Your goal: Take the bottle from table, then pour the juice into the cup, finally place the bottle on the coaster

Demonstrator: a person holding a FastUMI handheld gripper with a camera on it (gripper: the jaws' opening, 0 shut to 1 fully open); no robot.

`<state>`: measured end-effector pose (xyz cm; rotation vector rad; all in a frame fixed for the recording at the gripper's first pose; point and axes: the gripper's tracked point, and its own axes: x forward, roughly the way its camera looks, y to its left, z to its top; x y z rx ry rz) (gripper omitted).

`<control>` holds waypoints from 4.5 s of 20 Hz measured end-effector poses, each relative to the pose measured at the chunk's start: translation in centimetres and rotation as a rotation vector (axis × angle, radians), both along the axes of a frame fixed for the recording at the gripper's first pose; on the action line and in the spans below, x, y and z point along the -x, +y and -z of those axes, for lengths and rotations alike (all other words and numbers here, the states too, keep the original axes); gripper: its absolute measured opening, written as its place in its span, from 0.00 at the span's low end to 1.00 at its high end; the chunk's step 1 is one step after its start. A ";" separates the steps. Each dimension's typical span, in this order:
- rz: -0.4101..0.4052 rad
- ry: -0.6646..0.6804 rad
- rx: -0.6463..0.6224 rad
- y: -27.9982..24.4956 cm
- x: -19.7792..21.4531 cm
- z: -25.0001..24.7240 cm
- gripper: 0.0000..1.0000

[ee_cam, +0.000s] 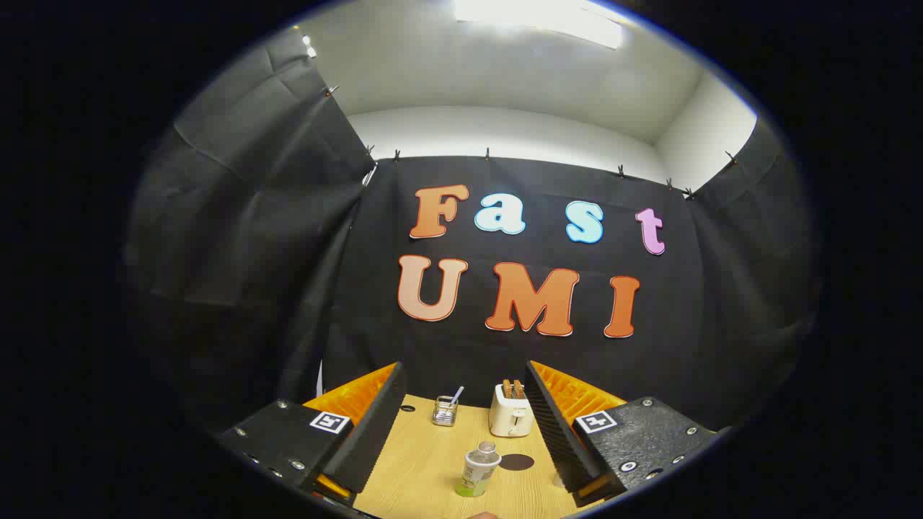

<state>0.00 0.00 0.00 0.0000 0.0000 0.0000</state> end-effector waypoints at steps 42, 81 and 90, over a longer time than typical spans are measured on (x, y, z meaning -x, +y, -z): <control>0.129 0.248 -0.015 -3.2 -3.8 20.5 0.98; 0.102 0.445 -0.982 -3.4 -11.5 35.1 0.56; 0.187 0.400 -1.368 -5.4 -11.3 35.9 0.54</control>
